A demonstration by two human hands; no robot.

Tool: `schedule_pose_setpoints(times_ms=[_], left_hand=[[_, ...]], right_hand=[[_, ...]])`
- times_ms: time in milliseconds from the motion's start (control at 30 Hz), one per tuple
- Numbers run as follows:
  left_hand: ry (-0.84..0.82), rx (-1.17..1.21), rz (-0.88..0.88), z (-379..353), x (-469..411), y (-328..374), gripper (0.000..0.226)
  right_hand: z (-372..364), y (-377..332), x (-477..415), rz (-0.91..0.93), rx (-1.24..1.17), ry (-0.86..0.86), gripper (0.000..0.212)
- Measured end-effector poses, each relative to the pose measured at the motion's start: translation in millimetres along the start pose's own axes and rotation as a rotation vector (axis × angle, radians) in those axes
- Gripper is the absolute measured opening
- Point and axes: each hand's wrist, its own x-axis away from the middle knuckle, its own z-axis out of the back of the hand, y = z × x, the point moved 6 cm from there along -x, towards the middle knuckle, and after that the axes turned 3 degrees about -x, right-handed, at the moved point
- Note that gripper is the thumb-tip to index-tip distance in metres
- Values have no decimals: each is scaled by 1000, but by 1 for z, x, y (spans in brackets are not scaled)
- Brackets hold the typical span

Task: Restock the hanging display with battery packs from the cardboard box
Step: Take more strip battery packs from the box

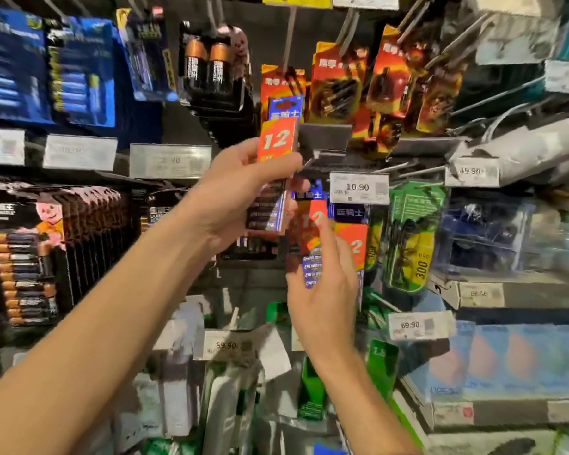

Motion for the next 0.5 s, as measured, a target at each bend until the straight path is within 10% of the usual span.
schedule_pose_setpoints(times_ms=[500], left_hand=[[-9, -170, -93, 7, -2, -6, 43]], right_hand=[[-6, -3, -11, 74, 178, 5, 79]])
